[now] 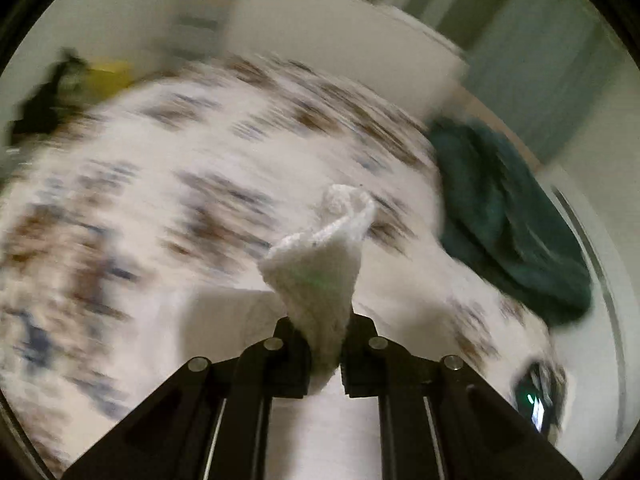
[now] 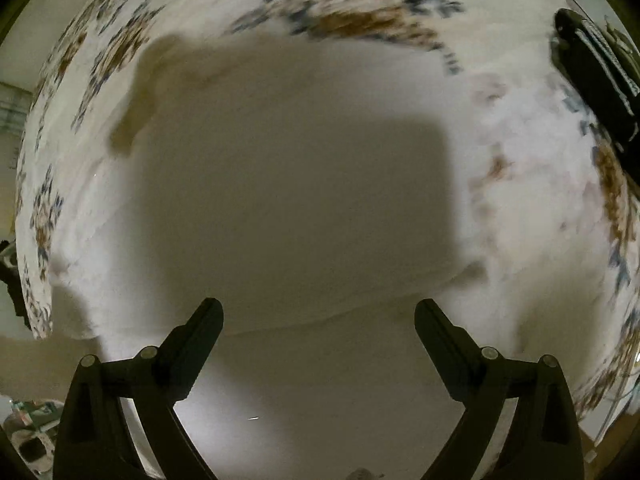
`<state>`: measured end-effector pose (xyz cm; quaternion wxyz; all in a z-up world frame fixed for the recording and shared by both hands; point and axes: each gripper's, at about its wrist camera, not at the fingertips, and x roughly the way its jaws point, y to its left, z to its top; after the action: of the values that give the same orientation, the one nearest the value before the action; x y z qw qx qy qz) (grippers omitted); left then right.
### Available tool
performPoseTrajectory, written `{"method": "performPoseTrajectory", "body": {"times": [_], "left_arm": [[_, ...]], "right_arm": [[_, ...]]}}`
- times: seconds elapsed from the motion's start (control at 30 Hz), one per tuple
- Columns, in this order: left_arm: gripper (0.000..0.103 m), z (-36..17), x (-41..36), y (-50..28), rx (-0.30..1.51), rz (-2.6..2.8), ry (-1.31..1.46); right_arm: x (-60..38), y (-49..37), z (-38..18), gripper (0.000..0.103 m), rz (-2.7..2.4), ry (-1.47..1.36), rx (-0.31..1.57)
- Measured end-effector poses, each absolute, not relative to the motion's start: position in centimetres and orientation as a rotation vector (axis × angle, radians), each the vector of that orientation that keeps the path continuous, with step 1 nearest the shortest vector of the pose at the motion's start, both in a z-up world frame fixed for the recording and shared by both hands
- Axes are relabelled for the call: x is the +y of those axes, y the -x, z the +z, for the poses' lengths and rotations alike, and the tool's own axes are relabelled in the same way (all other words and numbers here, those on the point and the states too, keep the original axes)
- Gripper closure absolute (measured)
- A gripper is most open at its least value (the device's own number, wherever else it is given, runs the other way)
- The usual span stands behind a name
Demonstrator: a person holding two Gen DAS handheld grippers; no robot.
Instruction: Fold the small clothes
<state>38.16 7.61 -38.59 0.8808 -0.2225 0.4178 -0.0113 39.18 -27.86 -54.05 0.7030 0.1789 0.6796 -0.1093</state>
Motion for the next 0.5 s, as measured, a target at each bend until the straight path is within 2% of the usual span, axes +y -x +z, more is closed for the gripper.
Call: {"method": "performPoseTrajectory", "body": {"times": [0.23, 0.4, 0.47, 0.5], "left_arm": [[0.093, -46.0, -15.3, -41.3, 1.068, -0.301, 0.331], [0.086, -47.9, -24.2, -40.8, 1.138, -0.335, 0.115], [0.068, -47.7, -24.5, -40.4, 1.095, -0.334, 0.082], [0.036, -47.4, -24.2, -40.3, 1.075, -0.330, 0.076]], "right_arm": [[-40.2, -38.0, -53.3, 0.005, -0.331, -0.390, 1.494], [-45.8, -35.9, -53.0, 0.005, -0.363, -0.439, 1.509], [-47.2, -35.4, -52.5, 0.005, -0.351, -0.476, 1.494], [-47.7, -35.1, -52.2, 0.005, -0.342, -0.503, 1.485]]}}
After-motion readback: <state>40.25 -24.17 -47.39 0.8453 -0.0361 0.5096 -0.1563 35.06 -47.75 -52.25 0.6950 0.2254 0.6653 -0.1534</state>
